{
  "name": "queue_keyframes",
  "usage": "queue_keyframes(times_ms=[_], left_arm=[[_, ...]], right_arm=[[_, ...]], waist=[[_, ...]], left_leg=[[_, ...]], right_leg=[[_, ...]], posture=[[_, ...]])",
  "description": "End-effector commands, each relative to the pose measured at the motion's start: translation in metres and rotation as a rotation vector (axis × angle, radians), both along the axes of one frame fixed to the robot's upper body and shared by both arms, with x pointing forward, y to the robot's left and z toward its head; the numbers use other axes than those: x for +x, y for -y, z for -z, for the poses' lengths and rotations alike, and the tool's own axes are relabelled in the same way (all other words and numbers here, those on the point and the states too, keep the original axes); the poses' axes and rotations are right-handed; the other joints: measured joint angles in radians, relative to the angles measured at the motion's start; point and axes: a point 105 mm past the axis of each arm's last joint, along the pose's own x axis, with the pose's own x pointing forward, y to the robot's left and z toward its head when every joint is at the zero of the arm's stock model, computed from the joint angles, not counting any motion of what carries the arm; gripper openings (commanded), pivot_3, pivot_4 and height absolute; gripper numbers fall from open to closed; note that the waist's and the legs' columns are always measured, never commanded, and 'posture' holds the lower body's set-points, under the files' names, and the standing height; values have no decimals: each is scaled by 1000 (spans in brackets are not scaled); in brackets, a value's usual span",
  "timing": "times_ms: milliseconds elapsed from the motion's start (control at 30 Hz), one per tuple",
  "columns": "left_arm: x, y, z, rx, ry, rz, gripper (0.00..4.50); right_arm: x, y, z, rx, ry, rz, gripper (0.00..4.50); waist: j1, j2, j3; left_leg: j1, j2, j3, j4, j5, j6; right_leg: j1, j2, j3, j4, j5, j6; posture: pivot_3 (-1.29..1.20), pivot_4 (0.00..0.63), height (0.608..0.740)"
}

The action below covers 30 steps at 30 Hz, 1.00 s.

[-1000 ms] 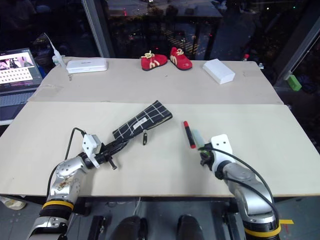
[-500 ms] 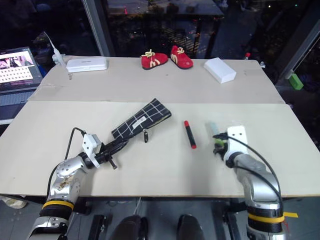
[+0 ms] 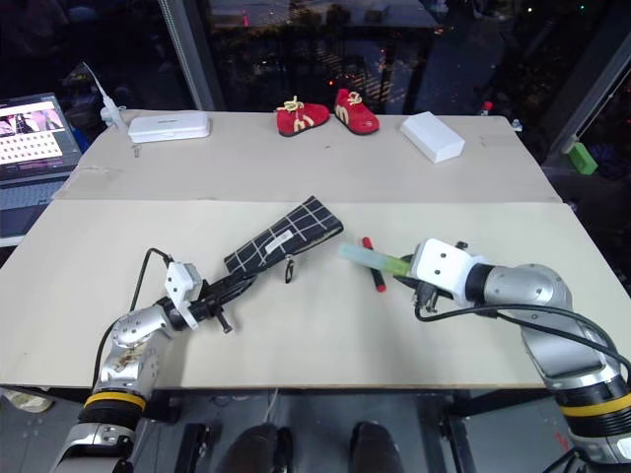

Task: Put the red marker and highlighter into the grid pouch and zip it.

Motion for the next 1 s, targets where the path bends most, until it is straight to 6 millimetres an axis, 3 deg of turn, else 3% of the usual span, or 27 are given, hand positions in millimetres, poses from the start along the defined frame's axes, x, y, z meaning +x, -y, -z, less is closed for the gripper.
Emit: queue_keyframes(times_ms=[33,1000], left_arm=[[2,-1,-11,7,39,18,0],[-1,0,0,33,34,60,0]], right_arm=[[2,-14,-14,14,58,-68,1004],[36,-34,3,-58,54,-49,1004]], waist=[[2,0,0],[4,0,0]], left_leg=[[0,0,0,0,0,0],[0,0,6,0,0,0]], right_leg=[[0,0,0,0,0,0],[0,-1,-1,1,1,-1]], posture=[[0,150,740],[0,150,740]])
